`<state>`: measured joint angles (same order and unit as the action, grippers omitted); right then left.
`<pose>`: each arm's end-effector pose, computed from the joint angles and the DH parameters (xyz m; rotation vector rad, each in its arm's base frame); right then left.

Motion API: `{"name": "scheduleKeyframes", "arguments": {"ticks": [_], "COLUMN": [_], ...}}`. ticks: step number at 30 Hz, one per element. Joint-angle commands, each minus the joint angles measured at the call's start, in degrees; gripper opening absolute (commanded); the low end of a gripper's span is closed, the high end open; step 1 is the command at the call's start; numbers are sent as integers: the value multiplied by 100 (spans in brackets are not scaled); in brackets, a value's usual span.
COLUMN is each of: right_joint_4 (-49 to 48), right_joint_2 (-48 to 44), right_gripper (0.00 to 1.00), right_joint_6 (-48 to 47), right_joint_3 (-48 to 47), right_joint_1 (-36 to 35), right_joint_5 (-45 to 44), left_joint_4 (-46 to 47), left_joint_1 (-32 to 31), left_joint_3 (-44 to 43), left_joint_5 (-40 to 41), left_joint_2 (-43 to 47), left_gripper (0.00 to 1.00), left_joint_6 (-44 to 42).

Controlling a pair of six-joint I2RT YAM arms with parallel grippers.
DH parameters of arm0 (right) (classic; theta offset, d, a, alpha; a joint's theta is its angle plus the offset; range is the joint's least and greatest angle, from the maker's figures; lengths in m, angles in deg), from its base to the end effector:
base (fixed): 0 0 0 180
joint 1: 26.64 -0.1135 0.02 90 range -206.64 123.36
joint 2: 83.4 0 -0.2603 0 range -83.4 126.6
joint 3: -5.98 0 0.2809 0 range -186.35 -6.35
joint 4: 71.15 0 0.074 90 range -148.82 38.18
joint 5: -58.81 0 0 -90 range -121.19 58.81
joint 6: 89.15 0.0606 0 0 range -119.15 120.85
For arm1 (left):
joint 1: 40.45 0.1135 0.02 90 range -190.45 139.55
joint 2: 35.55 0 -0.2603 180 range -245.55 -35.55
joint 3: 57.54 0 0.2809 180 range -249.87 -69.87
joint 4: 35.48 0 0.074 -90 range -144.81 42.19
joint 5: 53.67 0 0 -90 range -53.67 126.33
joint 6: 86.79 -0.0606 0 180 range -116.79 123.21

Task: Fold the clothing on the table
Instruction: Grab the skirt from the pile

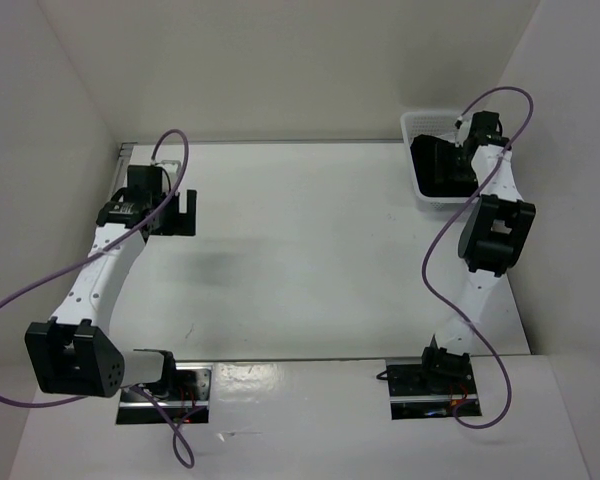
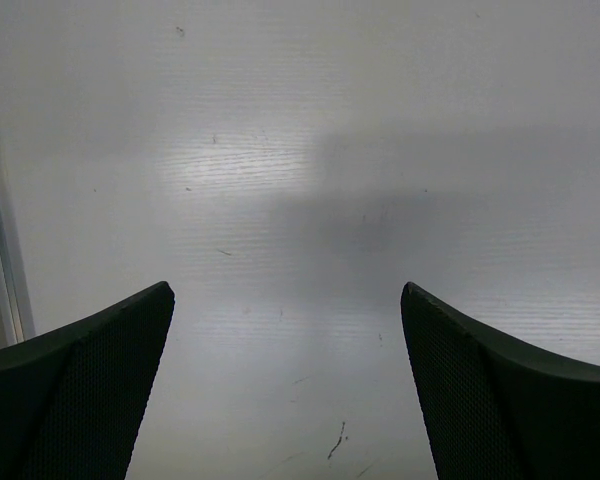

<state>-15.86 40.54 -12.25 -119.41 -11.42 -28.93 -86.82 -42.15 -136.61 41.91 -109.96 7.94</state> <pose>0.5077 -0.1357 0.2279 0.0303 2.5160 -0.1528 0.3222 -0.0037 0.2893 -0.1090 2.3789 0.0628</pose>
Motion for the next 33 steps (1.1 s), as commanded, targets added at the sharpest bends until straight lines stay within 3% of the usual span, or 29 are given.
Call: {"name": "scheduleKeyframes", "arguments": {"ticks": [1,6,10,25,33], "right_joint_4": [-7,45,-7,-7,-165], "right_joint_2": [200,420,481,878,263], "right_gripper": [99,99,90,0,0], "right_joint_6": [36,36,36,-17,-17], "right_joint_3": [-305,-305,-165,3,56], "right_joint_1": [33,33,33,-195,-195], "right_joint_5": [-77,-77,-191,-411,-148], "left_joint_4": [341,341,279,279,279], "left_joint_1": [-6,-6,-6,-6,-6], "left_joint_3": [38,38,38,38,38], "left_joint_5": [30,-22,-22,30,30], "left_joint_2": [296,243,181,234,234], "left_gripper": [100,100,100,100,100], "left_joint_6": [10,10,10,10,10]}}
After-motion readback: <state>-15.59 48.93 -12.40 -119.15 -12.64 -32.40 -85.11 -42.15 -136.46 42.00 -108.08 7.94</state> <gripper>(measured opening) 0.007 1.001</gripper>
